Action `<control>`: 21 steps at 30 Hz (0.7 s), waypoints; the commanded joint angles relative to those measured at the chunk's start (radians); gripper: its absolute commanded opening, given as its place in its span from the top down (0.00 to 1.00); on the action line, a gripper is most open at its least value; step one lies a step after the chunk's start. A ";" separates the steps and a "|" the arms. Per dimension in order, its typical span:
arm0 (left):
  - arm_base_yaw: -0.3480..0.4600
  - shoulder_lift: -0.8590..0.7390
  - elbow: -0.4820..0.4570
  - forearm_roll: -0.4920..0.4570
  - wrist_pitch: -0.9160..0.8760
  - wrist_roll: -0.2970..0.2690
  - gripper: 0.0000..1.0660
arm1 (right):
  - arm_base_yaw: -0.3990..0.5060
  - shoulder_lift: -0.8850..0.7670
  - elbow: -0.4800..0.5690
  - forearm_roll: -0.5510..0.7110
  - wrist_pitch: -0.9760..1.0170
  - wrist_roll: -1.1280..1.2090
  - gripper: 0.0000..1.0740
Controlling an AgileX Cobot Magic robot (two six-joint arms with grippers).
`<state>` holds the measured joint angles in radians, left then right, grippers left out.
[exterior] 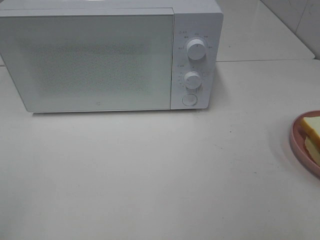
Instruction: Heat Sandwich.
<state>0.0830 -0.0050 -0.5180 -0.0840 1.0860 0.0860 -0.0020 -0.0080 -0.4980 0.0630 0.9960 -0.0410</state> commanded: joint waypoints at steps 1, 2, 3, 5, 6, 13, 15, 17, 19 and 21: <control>0.002 -0.021 0.002 -0.002 -0.016 -0.003 0.38 | -0.006 -0.023 -0.001 -0.007 0.001 0.001 0.30; 0.002 -0.021 0.002 -0.002 -0.016 -0.003 0.38 | -0.006 -0.023 -0.001 -0.007 0.001 0.001 0.30; 0.002 -0.021 0.002 -0.002 -0.016 -0.003 0.38 | -0.006 -0.023 -0.001 -0.007 0.001 0.001 0.30; 0.002 -0.021 0.002 -0.002 -0.016 -0.003 0.38 | -0.006 -0.023 -0.001 -0.007 0.001 0.001 0.30; 0.002 -0.021 0.002 -0.002 -0.016 -0.003 0.38 | -0.006 -0.023 -0.001 -0.007 0.001 0.001 0.30; 0.002 -0.021 0.002 -0.002 -0.016 -0.003 0.38 | -0.006 -0.023 -0.001 -0.007 0.001 0.001 0.30; 0.002 -0.021 0.002 -0.002 -0.016 -0.003 0.38 | -0.006 -0.023 -0.001 -0.007 0.001 0.001 0.30; 0.002 -0.021 0.002 -0.002 -0.016 -0.003 0.38 | -0.006 -0.023 -0.001 -0.007 0.001 0.001 0.30; 0.002 -0.021 0.002 -0.002 -0.016 -0.003 0.38 | -0.006 -0.023 -0.001 -0.007 0.001 0.001 0.30; 0.002 -0.021 0.002 -0.002 -0.016 -0.003 0.38 | -0.006 -0.023 -0.001 -0.007 0.001 0.001 0.30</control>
